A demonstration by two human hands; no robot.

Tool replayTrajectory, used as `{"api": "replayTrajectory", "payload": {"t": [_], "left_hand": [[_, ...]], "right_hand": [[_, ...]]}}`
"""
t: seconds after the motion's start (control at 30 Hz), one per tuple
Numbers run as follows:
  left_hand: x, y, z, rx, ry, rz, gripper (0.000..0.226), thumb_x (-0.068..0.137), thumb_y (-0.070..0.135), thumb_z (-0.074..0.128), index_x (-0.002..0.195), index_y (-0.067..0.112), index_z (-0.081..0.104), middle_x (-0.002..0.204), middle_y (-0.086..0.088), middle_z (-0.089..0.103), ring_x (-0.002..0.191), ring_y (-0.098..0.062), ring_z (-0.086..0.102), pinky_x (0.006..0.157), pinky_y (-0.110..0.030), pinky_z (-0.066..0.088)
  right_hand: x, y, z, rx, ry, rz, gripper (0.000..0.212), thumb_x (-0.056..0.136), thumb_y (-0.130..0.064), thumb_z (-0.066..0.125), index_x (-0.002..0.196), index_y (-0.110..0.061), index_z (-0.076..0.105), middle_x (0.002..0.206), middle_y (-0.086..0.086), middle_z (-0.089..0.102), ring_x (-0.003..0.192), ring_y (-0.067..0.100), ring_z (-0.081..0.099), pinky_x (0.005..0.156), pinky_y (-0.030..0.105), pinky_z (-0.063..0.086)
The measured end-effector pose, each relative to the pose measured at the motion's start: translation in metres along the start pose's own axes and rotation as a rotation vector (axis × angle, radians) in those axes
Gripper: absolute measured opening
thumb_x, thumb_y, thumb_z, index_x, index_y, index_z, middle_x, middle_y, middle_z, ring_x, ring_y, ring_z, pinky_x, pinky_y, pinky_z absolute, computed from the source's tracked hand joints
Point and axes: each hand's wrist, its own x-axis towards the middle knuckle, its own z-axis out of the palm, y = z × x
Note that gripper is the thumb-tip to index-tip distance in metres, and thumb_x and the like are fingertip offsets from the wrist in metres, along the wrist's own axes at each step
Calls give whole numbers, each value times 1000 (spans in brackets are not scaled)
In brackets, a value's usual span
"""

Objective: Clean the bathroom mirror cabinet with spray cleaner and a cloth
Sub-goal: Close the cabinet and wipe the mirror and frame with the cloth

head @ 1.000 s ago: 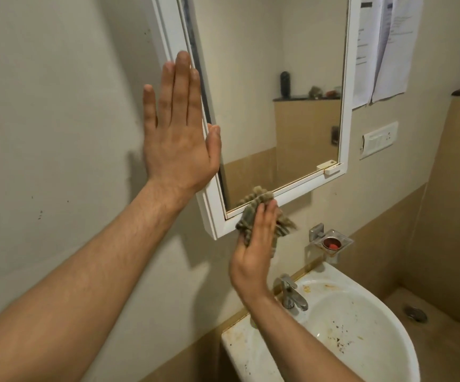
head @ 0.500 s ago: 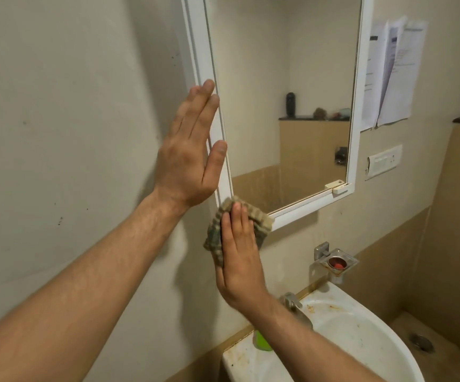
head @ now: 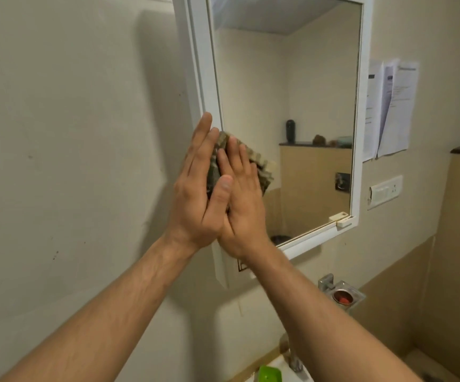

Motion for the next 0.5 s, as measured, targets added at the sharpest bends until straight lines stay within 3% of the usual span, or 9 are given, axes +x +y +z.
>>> {"api": "replayTrajectory", "payload": {"t": [0.13,0.17,0.23,0.27,0.33,0.43,0.5], "left_hand": [[-4,-7,16,65,55,38,62,102,20,39,153,-14,30,167,-28,21,158,-38,18,127,-55,22],[-6,-9,20,82,65,43,63,102,22,38,153,-15,30,167,-29,21,158,-39,18,128,-54,20],[-7,-11,27,95,89,33,65,104,25,37,154,-14,28,167,-30,18,159,-40,14,128,-53,18],[-8,-11,32,89,106,18,66,104,26,37,155,-14,26,168,-29,17,159,-40,13,129,-52,16],[-9,-12,41,85,142,7,67,102,25,39,155,-13,25,168,-30,15,159,-41,11,129,-51,14],[-9,-13,46,45,184,15,66,103,25,38,154,-15,26,167,-32,16,159,-43,12,128,-53,15],[-12,-13,44,25,200,24,64,104,25,36,153,-15,28,167,-32,18,158,-42,15,127,-53,17]], "right_hand": [[19,43,-14,-129,120,-59,66,104,-40,34,159,-5,33,172,11,20,160,30,16,126,58,20],[7,56,-20,-146,181,44,68,102,-40,37,161,-7,31,173,7,18,160,27,14,126,56,19],[-38,74,-34,-110,273,444,72,100,-42,38,165,-20,18,174,-4,9,161,15,6,128,54,16],[-68,77,-39,-92,267,640,73,101,-46,35,166,-27,6,174,-9,1,160,11,-1,128,56,13],[-115,74,-43,-123,166,802,74,102,-55,28,163,-39,-12,172,-17,-14,158,5,-14,129,57,7],[-128,50,-31,-182,48,761,77,102,-58,26,162,-37,-17,169,-17,-25,156,6,-22,130,54,3],[-120,22,-11,-151,-10,568,80,102,-51,34,165,-28,-10,172,-7,-20,159,17,-18,131,48,1]]}}
